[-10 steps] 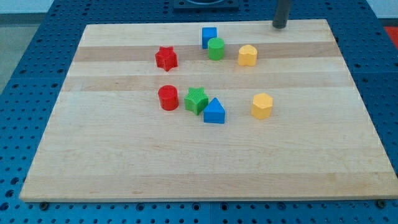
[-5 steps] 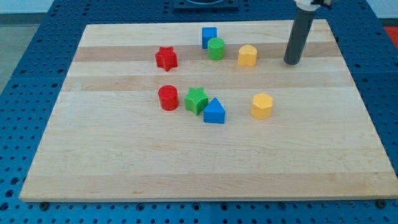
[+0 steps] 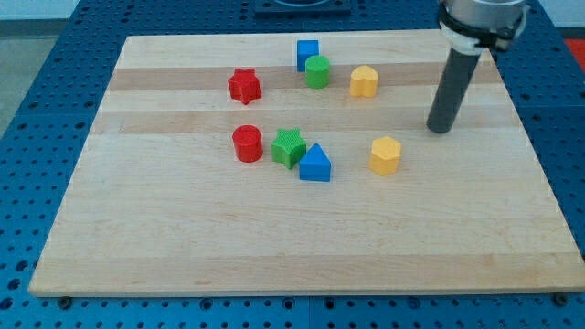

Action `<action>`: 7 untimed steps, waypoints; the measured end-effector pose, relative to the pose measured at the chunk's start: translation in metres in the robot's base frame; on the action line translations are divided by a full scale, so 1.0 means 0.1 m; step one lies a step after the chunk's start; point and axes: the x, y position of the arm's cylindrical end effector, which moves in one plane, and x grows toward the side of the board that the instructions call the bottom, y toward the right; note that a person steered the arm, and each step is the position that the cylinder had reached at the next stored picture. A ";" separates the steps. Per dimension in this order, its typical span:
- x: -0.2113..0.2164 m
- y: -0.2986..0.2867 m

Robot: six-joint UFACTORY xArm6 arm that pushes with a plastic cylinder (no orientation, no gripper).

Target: Push the hexagon to the center of the board

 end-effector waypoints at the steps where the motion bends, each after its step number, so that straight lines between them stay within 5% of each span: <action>1: 0.29 0.00; 3: 0.55 -0.34; 7: 0.39 -0.91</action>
